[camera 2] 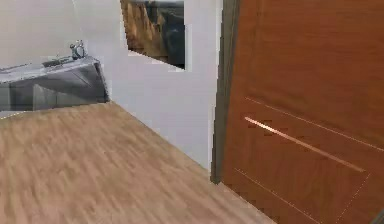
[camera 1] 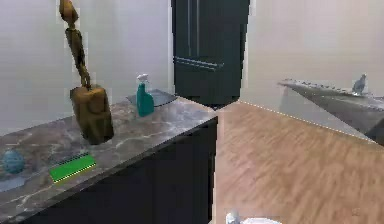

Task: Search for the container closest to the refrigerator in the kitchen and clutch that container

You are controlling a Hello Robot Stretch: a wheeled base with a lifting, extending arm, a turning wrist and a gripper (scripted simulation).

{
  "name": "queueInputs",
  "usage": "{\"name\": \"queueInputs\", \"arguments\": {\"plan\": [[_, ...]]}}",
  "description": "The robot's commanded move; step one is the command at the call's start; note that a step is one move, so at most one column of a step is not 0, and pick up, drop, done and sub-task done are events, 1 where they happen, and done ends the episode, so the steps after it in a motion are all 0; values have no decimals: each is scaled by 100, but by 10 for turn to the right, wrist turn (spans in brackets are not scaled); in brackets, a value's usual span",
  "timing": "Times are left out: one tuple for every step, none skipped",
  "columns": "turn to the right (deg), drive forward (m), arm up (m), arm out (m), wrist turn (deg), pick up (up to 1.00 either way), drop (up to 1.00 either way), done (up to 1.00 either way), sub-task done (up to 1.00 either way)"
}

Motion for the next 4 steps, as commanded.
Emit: {"name": "queueInputs", "arguments": {"plan": [[-450, 0, 0, 0, 0, 0, 0, 0, 0], [-450, 0, 0, 0, 0, 0, 0, 0, 0], [-420, 0, 0, 0, 0, 0, 0, 0, 0], [0, 15, 0, 0, 0, 0, 0, 0, 0]]}}
